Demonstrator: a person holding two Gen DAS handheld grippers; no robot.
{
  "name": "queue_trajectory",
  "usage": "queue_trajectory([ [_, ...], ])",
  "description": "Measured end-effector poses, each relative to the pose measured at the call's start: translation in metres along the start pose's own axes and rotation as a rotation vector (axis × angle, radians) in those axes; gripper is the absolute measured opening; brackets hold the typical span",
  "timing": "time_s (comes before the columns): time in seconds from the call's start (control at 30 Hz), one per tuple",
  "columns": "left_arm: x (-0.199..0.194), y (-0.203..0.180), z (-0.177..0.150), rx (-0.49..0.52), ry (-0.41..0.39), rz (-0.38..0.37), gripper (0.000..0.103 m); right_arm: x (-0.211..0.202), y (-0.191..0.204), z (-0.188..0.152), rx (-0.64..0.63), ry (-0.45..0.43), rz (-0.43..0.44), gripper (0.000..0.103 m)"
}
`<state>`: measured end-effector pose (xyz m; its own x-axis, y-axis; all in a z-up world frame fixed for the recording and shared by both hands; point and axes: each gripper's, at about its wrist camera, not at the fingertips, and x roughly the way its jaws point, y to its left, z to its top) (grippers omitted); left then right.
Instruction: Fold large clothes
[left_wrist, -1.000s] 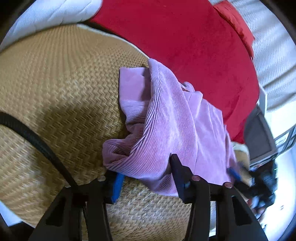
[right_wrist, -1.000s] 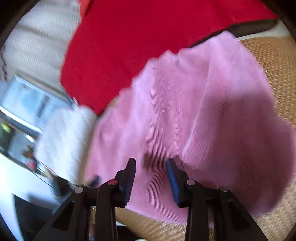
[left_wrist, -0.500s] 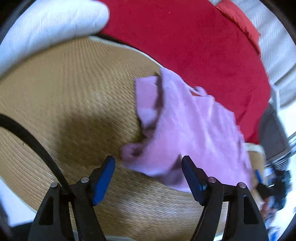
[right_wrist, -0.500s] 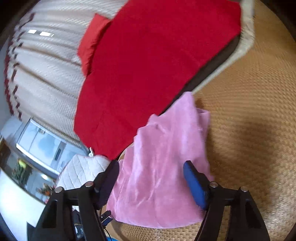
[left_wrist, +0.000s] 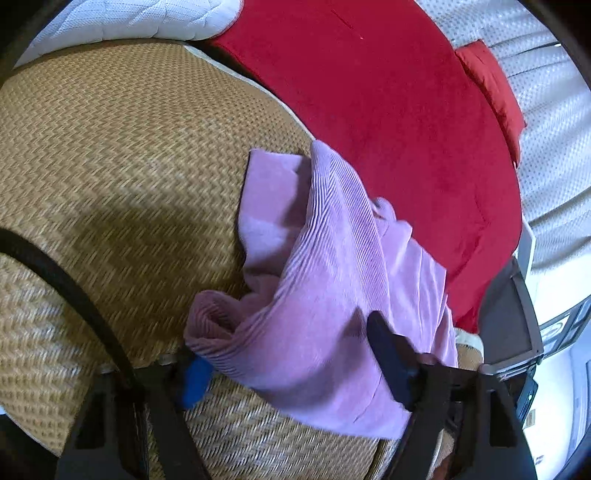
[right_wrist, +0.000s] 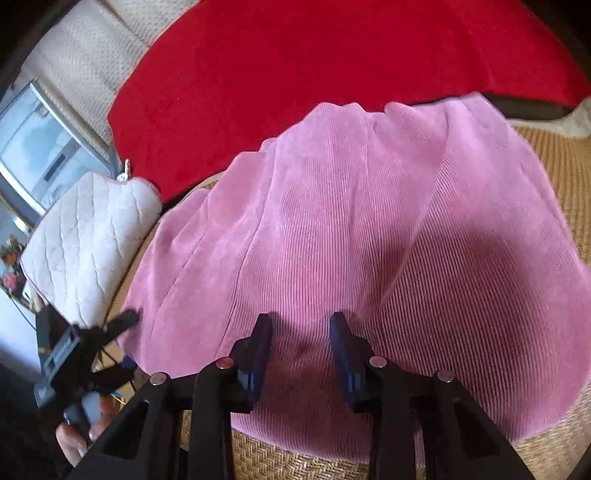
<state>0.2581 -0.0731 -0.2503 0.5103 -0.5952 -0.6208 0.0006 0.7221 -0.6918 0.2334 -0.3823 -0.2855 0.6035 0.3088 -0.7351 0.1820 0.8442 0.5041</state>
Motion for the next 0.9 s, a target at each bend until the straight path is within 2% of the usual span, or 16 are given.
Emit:
queue_trajectory([
  [0.03, 0.003, -0.003, 0.002, 0.026, -0.005, 0.006, 0.048, 0.0, -0.002, -0.001, 0.011, 0.004, 0.007, 0.036],
  [0.1, 0.017, -0.018, 0.005, 0.067, -0.014, 0.019, 0.039, 0.0, -0.007, 0.0, 0.023, 0.009, 0.027, 0.036],
  [0.27, 0.02, -0.046, 0.006, 0.191, -0.069, 0.054, 0.03, 0.0, -0.019, -0.002, 0.052, 0.014, 0.084, 0.036],
  [0.4, 0.007, -0.096, 0.0, 0.407, -0.134, 0.063, 0.027, -0.007, -0.041, 0.008, 0.163, 0.021, 0.203, 0.036],
  [0.47, 0.004, -0.134, -0.012, 0.538, -0.134, 0.055, 0.027, -0.02, -0.064, 0.01, 0.24, 0.008, 0.269, 0.037],
  [0.53, 0.007, -0.172, -0.027, 0.673, -0.128, 0.062, 0.026, -0.033, -0.081, 0.011, 0.296, -0.031, 0.292, 0.038],
  [0.6, 0.016, -0.218, -0.049, 0.821, -0.101, 0.036, 0.025, -0.049, -0.107, 0.012, 0.373, -0.08, 0.329, 0.038],
  [0.67, 0.028, -0.256, -0.073, 0.93, -0.054, -0.002, 0.025, -0.066, -0.138, 0.011, 0.476, -0.137, 0.413, 0.038],
  [0.77, 0.055, -0.309, -0.122, 1.102, 0.016, -0.048, 0.024, -0.087, -0.173, 0.009, 0.579, -0.221, 0.447, 0.039],
  [0.83, 0.072, -0.324, -0.143, 1.145, 0.056, -0.103, 0.024, -0.096, -0.198, 0.007, 0.655, -0.266, 0.472, 0.039],
  [0.9, 0.11, -0.333, -0.164, 1.152, 0.14, -0.11, 0.024, -0.1, -0.223, 0.004, 0.734, -0.301, 0.493, 0.039],
])
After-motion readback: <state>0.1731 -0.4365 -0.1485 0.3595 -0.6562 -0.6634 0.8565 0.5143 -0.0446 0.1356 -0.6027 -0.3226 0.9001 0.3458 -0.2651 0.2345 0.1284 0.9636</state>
